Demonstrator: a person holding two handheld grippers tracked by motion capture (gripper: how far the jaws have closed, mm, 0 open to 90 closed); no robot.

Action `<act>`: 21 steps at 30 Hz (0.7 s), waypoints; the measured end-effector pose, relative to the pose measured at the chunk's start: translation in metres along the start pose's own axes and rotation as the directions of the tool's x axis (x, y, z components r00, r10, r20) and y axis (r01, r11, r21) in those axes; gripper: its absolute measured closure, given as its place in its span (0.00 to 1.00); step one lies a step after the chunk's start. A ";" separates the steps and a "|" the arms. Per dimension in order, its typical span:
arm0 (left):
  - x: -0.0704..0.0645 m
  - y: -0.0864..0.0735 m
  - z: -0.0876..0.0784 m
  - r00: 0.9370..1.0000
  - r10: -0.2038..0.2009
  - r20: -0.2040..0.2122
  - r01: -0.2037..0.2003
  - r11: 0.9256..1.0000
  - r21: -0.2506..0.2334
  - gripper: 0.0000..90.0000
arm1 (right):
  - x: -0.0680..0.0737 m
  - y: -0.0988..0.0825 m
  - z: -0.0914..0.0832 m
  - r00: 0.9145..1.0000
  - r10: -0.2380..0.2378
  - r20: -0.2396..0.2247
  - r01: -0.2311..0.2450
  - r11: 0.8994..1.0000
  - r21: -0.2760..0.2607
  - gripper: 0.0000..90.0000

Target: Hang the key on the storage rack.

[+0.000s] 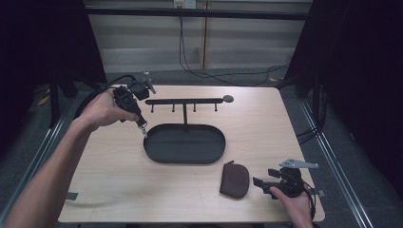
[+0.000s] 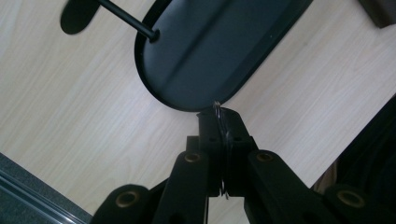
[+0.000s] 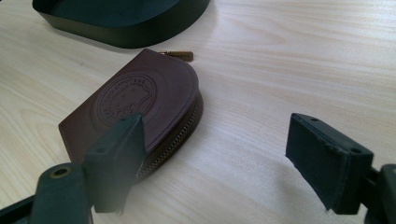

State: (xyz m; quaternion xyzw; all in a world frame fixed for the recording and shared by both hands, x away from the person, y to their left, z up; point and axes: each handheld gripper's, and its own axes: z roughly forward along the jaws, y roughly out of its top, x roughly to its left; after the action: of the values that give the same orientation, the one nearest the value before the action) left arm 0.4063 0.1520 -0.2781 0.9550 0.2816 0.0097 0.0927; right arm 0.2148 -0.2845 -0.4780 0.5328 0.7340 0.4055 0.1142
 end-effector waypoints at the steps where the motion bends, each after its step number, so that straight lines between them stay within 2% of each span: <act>1: 0.001 0.002 0.000 1.000 0.003 0.004 -0.003 1.000 0.008 0.99 | 0.000 0.000 0.000 1.000 0.000 -0.001 0.000 1.000 0.000 0.22; 6: 0.003 0.012 -0.001 1.000 0.008 0.006 -0.008 1.000 0.011 0.99 | 0.000 0.000 0.000 1.000 -0.004 -0.003 0.004 1.000 -0.002 0.21; 8: 0.004 0.017 0.000 1.000 0.000 -0.008 0.000 1.000 0.025 0.99 | 0.000 0.000 0.000 1.000 -0.004 -0.004 0.004 1.000 -0.002 0.21; 13: 0.008 0.024 -0.001 1.000 0.000 0.000 0.000 1.000 0.014 0.99 | 0.000 0.000 -0.001 1.000 0.000 -0.005 0.000 1.000 -0.002 0.21; 21: 0.018 0.031 0.000 1.000 -0.027 -0.002 0.027 1.000 0.012 0.99 | 0.000 0.000 -0.001 1.000 0.002 -0.009 -0.002 1.000 -0.002 0.21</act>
State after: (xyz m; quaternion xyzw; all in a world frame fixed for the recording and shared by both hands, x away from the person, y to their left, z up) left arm 0.4376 0.1359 -0.2735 0.9517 0.2946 0.0076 0.0867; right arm 0.2140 -0.2850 -0.4779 0.5315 0.7335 0.4087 0.1113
